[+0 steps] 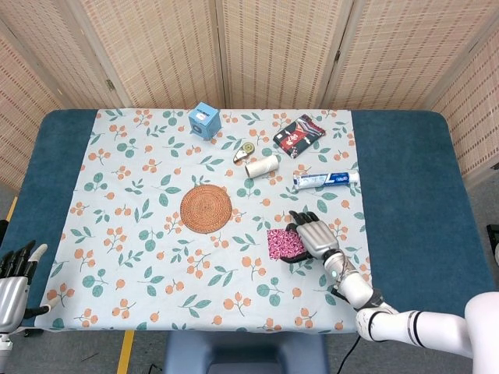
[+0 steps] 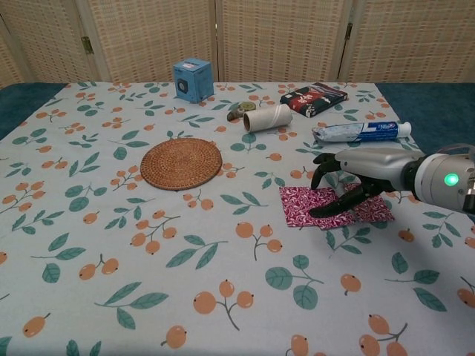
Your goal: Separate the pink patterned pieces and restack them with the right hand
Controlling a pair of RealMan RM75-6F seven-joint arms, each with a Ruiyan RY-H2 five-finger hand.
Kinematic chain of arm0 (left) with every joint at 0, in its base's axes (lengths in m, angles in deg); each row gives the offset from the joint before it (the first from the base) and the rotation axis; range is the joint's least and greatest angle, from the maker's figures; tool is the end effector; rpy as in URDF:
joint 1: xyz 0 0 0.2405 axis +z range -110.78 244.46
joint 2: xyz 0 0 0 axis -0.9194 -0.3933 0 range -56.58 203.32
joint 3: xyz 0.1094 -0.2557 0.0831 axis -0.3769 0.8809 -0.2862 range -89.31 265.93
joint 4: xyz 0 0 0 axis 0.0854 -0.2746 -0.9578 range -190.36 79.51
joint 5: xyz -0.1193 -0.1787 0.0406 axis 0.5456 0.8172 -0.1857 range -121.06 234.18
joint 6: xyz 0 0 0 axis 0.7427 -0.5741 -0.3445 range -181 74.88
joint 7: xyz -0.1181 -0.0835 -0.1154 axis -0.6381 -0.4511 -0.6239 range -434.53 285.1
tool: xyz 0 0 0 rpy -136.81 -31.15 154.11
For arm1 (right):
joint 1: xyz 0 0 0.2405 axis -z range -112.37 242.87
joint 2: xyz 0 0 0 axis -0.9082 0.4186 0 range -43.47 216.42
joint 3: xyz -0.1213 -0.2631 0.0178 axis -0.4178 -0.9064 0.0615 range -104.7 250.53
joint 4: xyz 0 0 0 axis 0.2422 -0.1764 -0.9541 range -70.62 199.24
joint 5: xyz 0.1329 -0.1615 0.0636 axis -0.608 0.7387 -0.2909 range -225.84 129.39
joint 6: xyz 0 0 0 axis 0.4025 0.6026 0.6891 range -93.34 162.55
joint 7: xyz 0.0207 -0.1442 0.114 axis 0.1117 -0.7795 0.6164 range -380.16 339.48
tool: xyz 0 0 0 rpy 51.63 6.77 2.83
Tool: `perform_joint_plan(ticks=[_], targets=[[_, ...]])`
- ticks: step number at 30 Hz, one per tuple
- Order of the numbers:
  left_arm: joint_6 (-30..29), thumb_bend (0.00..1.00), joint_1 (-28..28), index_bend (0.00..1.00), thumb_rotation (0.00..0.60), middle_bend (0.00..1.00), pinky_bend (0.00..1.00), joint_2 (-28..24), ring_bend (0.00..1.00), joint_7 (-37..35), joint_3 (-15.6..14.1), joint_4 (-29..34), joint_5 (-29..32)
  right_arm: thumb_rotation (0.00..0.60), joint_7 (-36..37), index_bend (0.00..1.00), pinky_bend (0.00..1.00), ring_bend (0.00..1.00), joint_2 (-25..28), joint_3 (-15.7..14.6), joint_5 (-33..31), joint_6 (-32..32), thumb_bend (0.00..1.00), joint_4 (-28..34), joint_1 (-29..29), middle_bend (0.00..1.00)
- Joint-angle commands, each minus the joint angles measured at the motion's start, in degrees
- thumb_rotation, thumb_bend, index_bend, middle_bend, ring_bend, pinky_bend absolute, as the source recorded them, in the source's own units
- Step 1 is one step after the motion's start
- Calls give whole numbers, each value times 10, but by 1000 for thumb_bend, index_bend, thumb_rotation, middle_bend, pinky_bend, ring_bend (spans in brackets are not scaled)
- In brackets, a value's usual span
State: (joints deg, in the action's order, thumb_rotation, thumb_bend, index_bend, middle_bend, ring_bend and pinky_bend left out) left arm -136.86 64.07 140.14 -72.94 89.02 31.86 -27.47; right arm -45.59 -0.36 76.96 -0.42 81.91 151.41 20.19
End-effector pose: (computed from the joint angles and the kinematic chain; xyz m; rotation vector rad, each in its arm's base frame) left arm -0.3780 0.2044 0.1509 -1.3863 -0.9263 -0.7697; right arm -0.2062 -0.3827 -0.0680 1.9493 -1.1499 0.6169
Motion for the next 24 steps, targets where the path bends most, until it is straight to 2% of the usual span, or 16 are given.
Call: perform_joint_plan(ticks=[1,16,24], targets=[[1,170,-1,105,600,4,0,1,77,0,0,0,-1,236,-3,237,0,0,7,-8,3,4,210,11,4,0],[3,170,-2,105,600,4,0,2,79,3,-1,3,-3,235,20,238,0,0,66,-52,74,58,210,105,57,2],[6,170,-4,105,600,4,0,3,79,3,-3,3,-7,234,23,237,0,0,72,-50,73,55,210,85,64,5]])
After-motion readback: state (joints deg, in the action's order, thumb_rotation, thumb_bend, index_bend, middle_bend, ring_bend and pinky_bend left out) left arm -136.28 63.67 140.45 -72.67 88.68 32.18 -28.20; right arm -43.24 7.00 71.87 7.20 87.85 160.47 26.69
